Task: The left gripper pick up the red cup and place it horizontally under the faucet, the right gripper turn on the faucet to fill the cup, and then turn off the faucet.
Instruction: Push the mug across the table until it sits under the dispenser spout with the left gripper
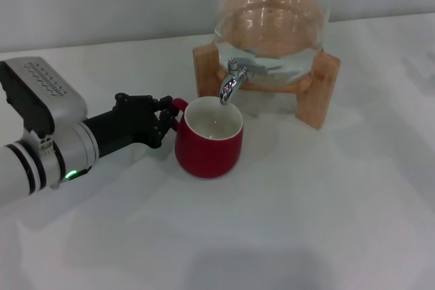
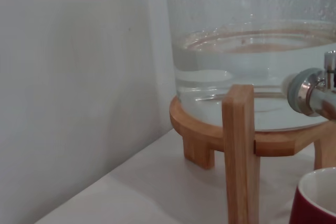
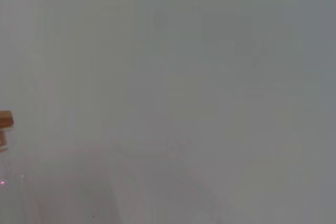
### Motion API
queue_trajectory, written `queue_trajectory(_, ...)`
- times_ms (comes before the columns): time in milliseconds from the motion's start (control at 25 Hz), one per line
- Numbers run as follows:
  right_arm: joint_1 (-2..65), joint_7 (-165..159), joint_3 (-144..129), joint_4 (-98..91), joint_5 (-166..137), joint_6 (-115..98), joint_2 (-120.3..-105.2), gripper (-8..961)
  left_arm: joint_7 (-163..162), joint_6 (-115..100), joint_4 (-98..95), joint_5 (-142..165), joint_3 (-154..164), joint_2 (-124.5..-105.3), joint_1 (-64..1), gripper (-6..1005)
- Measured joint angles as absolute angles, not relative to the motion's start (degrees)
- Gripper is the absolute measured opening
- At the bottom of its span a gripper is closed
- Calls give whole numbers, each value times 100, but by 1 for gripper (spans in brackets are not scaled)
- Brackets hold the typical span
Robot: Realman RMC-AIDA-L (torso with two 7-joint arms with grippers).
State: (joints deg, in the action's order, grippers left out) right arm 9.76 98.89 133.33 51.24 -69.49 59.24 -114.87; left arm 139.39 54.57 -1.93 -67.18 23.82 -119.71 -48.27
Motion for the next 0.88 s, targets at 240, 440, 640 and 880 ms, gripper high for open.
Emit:
queue_trajectory(240,980,9928,13331,5124,-6916,5950,-11487,632,13965,5433,-219,-6751,2366,-11970,-4882,139)
queue_trajectory(440,984,9957,13315,5106,-6891,5951,-11487,632,13991,5426,-203,-6768,2346,-11971,-4954,139)
queue_trajectory(640,984,9958,13315,5086,-6881,5951,-11491,632,14072,5348,-189,-6865,2324,-11992,-4971,139)
queue_trajectory(880,1008,9958,13315,5082,-6872,5963,-11495,632,14127,5285,-120,-6936,2320,-11996,-5022,139)
